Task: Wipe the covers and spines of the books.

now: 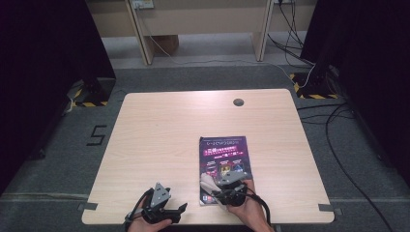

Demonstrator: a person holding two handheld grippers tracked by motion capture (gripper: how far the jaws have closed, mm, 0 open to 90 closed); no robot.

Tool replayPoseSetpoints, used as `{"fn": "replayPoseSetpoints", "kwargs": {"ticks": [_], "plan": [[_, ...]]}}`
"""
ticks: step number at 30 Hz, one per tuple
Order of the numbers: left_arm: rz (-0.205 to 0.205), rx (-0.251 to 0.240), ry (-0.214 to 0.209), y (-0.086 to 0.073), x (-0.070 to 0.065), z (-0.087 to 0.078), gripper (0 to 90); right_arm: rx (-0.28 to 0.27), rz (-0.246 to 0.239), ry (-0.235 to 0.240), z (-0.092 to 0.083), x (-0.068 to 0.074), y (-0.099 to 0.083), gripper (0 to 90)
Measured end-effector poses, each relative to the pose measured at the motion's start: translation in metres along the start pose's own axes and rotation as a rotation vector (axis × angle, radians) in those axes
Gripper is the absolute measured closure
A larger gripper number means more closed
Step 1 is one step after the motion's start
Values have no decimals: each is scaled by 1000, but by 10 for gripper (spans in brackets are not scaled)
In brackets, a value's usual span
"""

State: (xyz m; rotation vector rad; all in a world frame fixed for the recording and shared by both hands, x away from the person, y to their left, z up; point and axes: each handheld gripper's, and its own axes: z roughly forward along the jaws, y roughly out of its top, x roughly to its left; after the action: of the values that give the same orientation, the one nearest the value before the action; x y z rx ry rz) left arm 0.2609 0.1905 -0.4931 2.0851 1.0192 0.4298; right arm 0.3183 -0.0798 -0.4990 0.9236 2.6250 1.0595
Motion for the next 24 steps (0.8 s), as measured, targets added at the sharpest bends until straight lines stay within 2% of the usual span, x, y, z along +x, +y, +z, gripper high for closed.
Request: {"fn": "replayPoseSetpoints", "kwargs": {"ticks": [9,11,14,16,19,24], "plan": [[-5,-1,-3,0,-1,1,194,-2,48,-60,-18,-23,-15,739],[-31,-9,-27,-1,-3,2,192,-4,61,-68,-22,-28,-20,738],[-34,-16,-32,1,-6,5,193,-6,63,-67,-28,-29,-26,738],[-36,-24,-36,4,-8,9,192,-6,66,-69,-30,-28,-29,738],[-60,-48,-61,10,-11,19,182,-2,68,-86,-34,-31,-32,738],[-24,-38,-59,20,-21,38,181,-8,87,-129,-41,-42,-38,738]]}}
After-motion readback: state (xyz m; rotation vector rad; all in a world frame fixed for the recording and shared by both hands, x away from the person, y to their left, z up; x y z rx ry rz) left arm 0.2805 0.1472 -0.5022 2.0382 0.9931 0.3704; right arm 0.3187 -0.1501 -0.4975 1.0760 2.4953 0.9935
